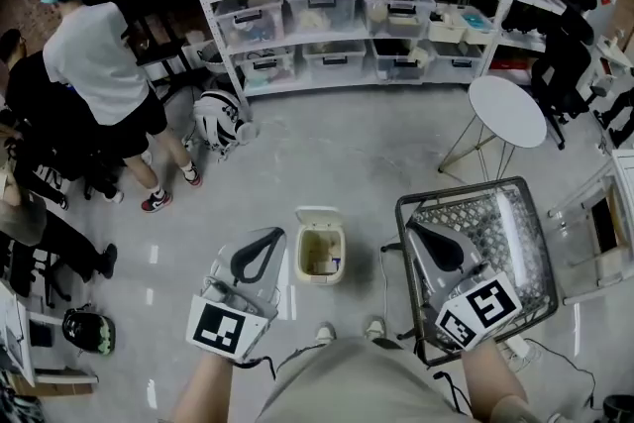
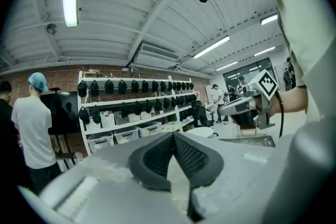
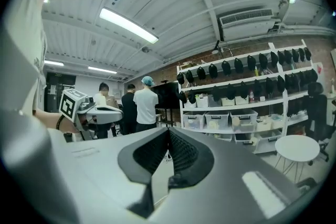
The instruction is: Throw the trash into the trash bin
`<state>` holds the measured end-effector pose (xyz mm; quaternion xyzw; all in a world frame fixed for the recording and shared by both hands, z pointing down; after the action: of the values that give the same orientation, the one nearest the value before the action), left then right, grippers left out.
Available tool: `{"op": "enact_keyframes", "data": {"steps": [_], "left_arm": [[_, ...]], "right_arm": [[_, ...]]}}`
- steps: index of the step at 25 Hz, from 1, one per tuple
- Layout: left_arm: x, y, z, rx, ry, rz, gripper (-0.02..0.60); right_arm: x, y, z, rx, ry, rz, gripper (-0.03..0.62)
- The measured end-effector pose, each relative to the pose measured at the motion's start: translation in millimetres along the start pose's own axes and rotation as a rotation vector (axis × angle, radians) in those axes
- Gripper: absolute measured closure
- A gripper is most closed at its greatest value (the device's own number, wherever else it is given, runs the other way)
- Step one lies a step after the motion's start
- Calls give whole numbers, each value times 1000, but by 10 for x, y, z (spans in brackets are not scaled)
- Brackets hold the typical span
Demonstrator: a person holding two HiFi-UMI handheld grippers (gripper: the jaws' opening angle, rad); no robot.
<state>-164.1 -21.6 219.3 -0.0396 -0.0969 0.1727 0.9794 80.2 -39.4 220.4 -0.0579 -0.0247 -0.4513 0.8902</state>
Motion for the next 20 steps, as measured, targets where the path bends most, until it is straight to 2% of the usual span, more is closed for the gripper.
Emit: {"op": "enact_keyframes", "data": {"steps": [3, 10, 15, 20], "left_arm": [[-7, -47, 45, -14, -5, -5, 578], [97, -157, 36, -41, -37, 8, 578], [167, -340, -49, -43, -19, 13, 578], [357, -581, -84, -30, -44, 79, 578]], "right_arm": [[23, 7, 25, 7, -33, -5, 589], [109, 80, -93, 25, 5, 17, 589], [236, 230, -168, 46, 22, 83, 588], [472, 445, -119, 16, 37, 201, 405]]}}
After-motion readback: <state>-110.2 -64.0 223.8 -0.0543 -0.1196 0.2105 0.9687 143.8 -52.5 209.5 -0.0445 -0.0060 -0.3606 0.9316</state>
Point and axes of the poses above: the fingertips, and each gripper's own axes: y backward along the fingers, x to its right, z out of its underside, the point moved 5 cm from there along y, backward along the fingers, and after that the axes turned 12 degrees about -z, right-handed, at the moved point
